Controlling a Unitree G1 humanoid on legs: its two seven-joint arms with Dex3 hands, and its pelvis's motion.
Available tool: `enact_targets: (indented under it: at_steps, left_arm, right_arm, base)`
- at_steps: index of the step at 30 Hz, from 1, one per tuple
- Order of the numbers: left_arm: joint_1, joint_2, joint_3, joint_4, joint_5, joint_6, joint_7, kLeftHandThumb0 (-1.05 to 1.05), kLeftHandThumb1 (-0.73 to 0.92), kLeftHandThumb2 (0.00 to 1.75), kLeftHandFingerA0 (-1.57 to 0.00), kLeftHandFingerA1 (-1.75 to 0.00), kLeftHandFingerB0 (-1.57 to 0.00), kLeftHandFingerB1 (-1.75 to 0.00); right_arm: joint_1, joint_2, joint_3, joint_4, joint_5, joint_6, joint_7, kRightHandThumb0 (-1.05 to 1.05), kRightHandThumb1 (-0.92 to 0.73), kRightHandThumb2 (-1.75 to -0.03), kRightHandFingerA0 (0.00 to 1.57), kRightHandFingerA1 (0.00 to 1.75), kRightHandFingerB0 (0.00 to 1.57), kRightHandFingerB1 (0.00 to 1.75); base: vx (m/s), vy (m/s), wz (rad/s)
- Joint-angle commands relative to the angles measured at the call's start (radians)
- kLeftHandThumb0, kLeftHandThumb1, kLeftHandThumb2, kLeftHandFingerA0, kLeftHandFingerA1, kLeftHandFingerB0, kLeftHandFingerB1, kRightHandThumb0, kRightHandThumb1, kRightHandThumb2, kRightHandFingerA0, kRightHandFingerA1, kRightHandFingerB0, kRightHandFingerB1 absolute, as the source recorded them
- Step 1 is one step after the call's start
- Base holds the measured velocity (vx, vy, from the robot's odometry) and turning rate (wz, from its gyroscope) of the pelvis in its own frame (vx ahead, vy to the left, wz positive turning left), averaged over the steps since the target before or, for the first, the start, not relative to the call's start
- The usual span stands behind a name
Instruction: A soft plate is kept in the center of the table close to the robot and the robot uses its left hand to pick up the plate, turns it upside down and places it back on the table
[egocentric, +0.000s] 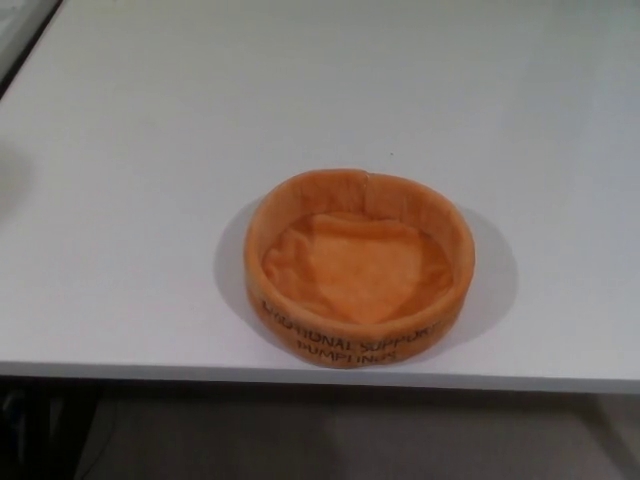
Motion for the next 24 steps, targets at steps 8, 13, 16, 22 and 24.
enact_targets:
  at_steps: [8, 13, 16, 22, 24]
  left_arm:
    - [-0.079, 0.063, 0.111, -0.28, 0.033, 0.024, 0.061, -0.98, 0.78, 0.82, -0.33, -0.47, -0.27, -0.37]
    - [-0.191, 0.112, 0.158, -0.372, 0.074, 0.112, 0.1, -1.03, 0.73, 0.78, -0.4, -0.45, -0.33, -0.38]
    - [-0.264, 0.131, 0.166, -0.396, 0.109, 0.148, 0.114, -1.03, 0.72, 0.78, -0.41, -0.43, -0.34, -0.37]
    - [-0.372, 0.144, 0.148, -0.424, 0.222, 0.19, 0.12, -0.97, 0.85, 0.67, -0.45, -0.38, -0.39, -0.33]
    - [-0.389, 0.141, 0.128, -0.449, 0.267, 0.224, 0.125, -0.99, 0.85, 0.67, -0.43, -0.4, -0.39, -0.34]
  right_arm:
    - [0.022, -0.018, -0.018, 0.009, 0.011, -0.036, 0.008, -0.72, -0.85, -0.66, 0.41, 0.44, 0.33, 0.35]
    - [0.021, -0.018, -0.019, 0.02, 0.017, -0.042, 0.02, -0.69, -0.85, -0.66, 0.41, 0.45, 0.34, 0.37]
    - [0.022, -0.016, -0.016, 0.015, 0.015, -0.038, 0.019, -0.7, -0.86, -0.66, 0.41, 0.44, 0.33, 0.35]
    - [0.019, -0.019, -0.013, 0.001, 0.005, -0.033, 0.011, -0.7, -0.86, -0.66, 0.4, 0.45, 0.33, 0.36]
    - [0.019, -0.023, -0.012, -0.007, 0.006, -0.024, 0.013, -0.71, -0.85, -0.66, 0.39, 0.45, 0.33, 0.37]
  base:
    - [0.0, 0.0, 0.0]
    - [0.0, 0.0, 0.0]
    - [0.0, 0.0, 0.0]
    - [0.0, 0.0, 0.0]
    - [0.0, 0.0, 0.0]
